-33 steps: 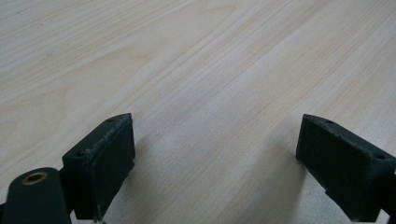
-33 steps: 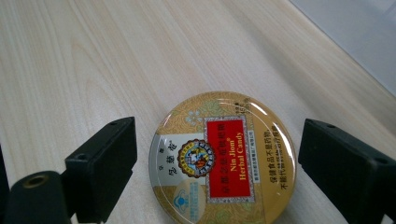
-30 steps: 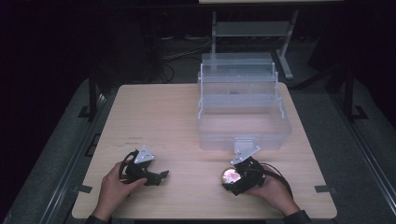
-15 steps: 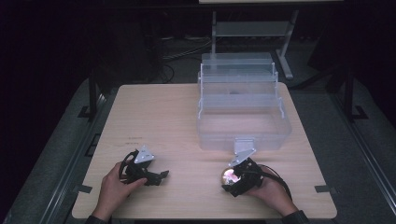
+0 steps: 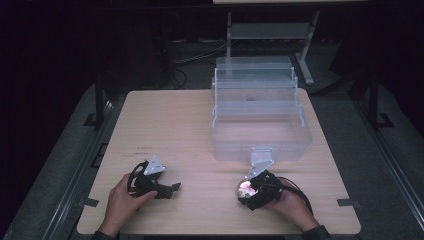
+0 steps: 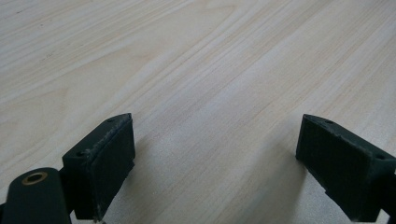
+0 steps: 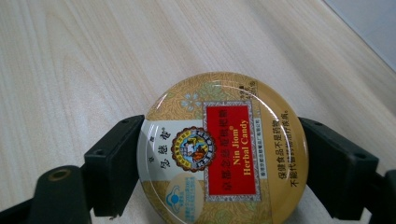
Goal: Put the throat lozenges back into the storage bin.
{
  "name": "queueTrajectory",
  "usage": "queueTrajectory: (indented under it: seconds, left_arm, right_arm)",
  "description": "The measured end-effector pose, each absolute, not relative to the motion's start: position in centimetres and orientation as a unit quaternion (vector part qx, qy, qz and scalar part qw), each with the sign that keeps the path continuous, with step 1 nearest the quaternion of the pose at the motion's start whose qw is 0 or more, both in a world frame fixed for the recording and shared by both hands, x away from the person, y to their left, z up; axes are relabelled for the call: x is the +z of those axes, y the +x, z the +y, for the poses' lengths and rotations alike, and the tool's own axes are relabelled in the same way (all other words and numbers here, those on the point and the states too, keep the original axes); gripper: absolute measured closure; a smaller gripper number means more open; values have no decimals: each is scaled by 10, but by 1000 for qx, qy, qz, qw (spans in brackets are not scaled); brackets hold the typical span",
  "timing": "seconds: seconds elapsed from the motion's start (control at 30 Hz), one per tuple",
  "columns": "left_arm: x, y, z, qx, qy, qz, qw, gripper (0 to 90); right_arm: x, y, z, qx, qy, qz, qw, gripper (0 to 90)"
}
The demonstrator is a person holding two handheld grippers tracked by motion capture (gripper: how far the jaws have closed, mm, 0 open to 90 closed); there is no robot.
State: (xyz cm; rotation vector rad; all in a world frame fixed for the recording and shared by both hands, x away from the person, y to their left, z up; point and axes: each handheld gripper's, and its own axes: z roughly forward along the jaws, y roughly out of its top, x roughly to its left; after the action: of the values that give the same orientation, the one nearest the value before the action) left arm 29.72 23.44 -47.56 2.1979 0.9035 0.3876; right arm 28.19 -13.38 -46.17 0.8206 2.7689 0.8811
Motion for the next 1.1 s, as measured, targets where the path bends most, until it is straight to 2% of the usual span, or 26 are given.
queueTrajectory:
  seconds: [1.1]
  left_arm:
    - [-476,297,234,150,851,352,359,109]
  right_arm:
    - [-449,281,-151,290,283,912,63,194]
